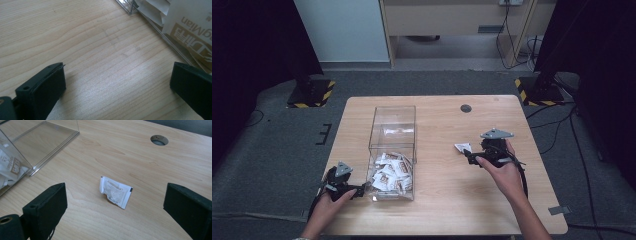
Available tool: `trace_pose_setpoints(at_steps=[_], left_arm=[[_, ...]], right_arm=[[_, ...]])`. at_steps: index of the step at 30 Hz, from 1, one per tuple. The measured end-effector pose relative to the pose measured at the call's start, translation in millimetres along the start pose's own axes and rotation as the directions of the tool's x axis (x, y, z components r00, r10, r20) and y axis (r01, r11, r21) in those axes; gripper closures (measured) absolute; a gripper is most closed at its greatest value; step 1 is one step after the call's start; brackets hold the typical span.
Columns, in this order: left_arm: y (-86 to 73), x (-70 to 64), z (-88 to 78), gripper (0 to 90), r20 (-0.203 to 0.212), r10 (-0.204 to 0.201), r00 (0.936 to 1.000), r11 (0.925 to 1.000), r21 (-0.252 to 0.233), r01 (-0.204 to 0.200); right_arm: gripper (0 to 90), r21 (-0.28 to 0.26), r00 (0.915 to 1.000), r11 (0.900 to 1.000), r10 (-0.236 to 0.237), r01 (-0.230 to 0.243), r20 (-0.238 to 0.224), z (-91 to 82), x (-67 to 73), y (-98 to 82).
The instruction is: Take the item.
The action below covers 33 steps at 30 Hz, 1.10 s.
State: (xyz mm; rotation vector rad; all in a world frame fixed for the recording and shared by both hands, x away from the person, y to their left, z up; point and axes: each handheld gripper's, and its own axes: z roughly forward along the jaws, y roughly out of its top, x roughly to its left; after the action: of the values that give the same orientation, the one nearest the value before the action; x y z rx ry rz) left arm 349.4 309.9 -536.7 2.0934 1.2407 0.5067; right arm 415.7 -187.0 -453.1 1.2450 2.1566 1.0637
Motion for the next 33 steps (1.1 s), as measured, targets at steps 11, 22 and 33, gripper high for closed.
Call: trace_pose_setpoints(at_steps=[11, 22, 33], left_arm=[[0.0, 0.0, 0.0, 0.0, 0.0, 0.0, 1.0, 1.0, 0.0, 0.0], [0.0, 0.0, 0.0, 0.0, 0.0, 0.0, 1.0, 1.0, 0.0, 0.0], [0.0, 0.0, 0.0, 0.0, 0.0, 0.0, 1.0, 1.0, 0.0, 0.0]], right_arm=[[6.1, 0.03, 1.0, 1.0, 0.006, -0.005, -0.006, -0.3, 5.5, -29.1], [6.2, 0.076, 0.9997, 0.997, 0.016, -0.015, -0.017, 2.1, 8.9, -59.4], [5.8, 0.096, 0.9987, 0.994, 0.048, -0.046, -0.019, 2.6, 8.0, -81.0]])
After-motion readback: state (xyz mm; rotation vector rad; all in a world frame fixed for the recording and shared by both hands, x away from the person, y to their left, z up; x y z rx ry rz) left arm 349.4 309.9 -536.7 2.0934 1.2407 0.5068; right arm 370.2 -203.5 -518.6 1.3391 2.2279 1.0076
